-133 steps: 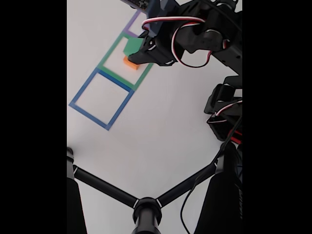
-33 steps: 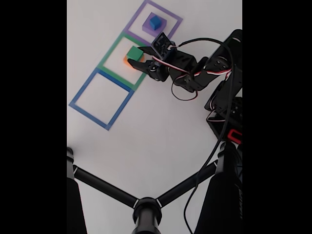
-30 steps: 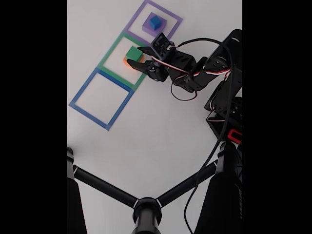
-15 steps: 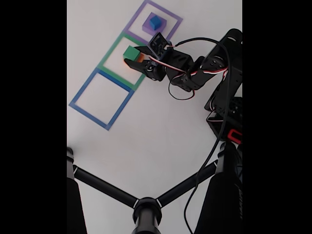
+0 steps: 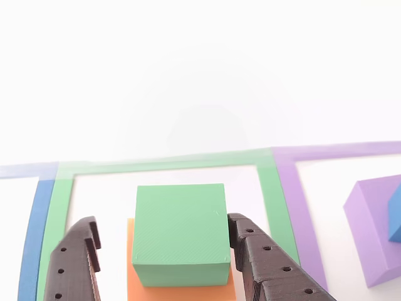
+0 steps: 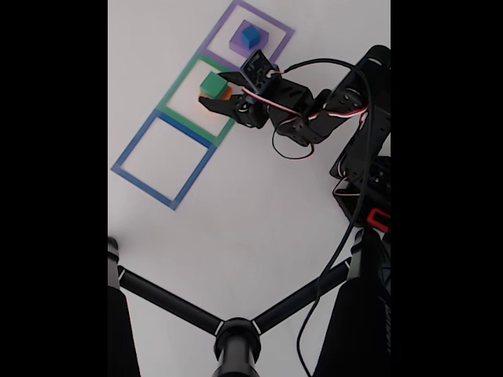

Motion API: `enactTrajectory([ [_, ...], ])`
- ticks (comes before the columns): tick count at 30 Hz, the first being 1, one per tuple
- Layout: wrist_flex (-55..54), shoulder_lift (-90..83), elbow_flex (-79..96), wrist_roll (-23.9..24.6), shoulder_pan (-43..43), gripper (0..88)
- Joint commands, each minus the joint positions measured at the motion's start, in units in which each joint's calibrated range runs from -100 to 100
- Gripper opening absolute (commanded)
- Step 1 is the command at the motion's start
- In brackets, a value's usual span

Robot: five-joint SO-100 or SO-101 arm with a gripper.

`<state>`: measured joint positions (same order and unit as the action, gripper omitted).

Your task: Tower of hanoi

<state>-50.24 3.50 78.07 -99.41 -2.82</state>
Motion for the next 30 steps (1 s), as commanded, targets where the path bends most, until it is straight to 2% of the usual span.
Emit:
enactTrajectory([
  [1,-1.1,-0.64,-1.16,-0.59,-0.72,25.9],
  [8,2.47,-6.05,-1.52,-0.59,-0.34,26.1],
  [15,20.36,-20.58,-4.16,-0.59,-0.63,25.0],
  [19,39.55,-31.72,-7.98,-0.59,-2.07,20.2],
  [24,69.03,-44.16,-17.25,-0.59,-4.46,4.6],
  [30,101.58,-49.89,-37.16,-0.59,-6.09,0.8],
])
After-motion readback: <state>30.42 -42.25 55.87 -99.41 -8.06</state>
